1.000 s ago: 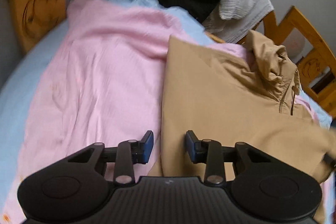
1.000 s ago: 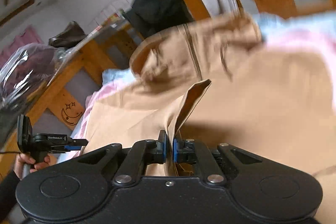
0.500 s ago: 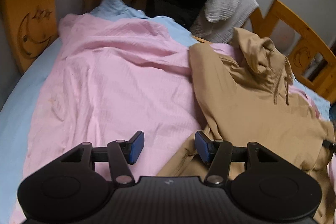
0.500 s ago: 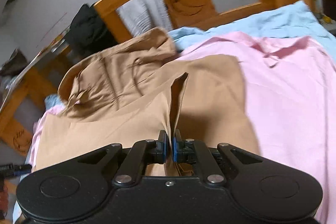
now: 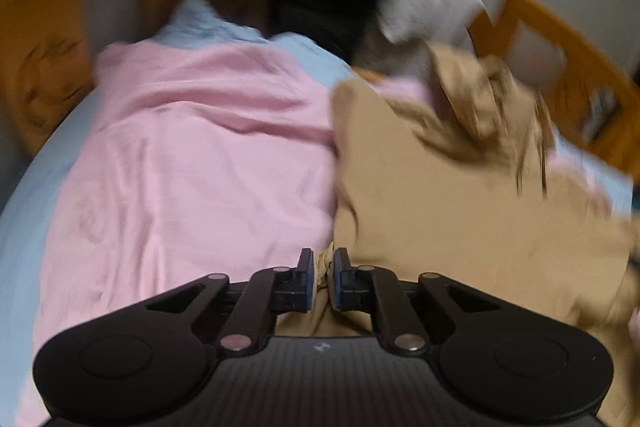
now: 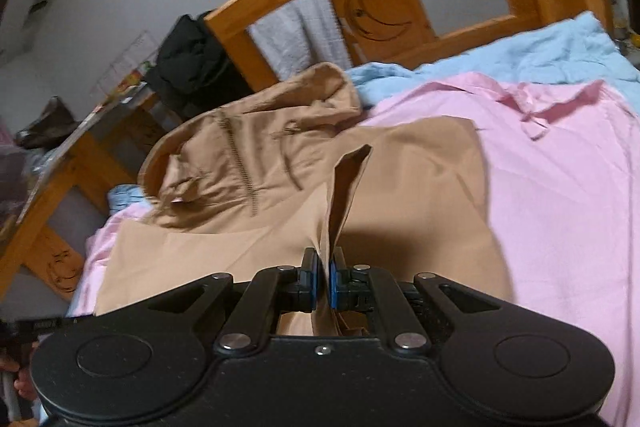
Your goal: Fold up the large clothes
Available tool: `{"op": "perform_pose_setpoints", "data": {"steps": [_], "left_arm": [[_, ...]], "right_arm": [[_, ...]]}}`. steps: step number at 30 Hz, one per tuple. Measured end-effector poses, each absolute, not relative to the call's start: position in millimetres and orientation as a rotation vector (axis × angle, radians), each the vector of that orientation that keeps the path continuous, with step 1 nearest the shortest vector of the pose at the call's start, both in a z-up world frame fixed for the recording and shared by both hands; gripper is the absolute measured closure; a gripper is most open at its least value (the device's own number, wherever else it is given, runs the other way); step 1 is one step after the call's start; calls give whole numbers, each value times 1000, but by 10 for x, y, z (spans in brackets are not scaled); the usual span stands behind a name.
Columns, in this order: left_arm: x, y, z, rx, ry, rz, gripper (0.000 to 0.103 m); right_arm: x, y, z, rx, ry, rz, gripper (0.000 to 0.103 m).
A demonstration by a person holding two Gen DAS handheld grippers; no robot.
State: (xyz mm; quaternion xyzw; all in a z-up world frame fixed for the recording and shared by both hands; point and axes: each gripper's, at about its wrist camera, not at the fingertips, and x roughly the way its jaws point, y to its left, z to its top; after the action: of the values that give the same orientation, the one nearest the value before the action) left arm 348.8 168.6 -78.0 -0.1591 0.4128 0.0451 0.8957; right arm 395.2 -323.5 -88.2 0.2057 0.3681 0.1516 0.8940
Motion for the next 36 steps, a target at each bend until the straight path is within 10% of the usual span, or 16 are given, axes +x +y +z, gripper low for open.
{"op": "perform_pose_setpoints", "data": {"steps": [7, 13, 25, 36], "left_arm": [[3363, 1999, -987, -384, 898, 229, 103], [3280, 1678, -596, -261, 785, 113, 78], [4095, 799, -1194, -119, 957, -62, 64], [3945, 807, -705, -249, 812, -74, 18]], "right_arm": [[3944, -3011, -1183, 272, 862, 260, 92], [3768, -3083, -1021, 281, 816, 300, 47], [3886, -2744, -1176, 13, 861, 379, 50], [5698, -2124, -319, -258, 669, 490, 28]]}}
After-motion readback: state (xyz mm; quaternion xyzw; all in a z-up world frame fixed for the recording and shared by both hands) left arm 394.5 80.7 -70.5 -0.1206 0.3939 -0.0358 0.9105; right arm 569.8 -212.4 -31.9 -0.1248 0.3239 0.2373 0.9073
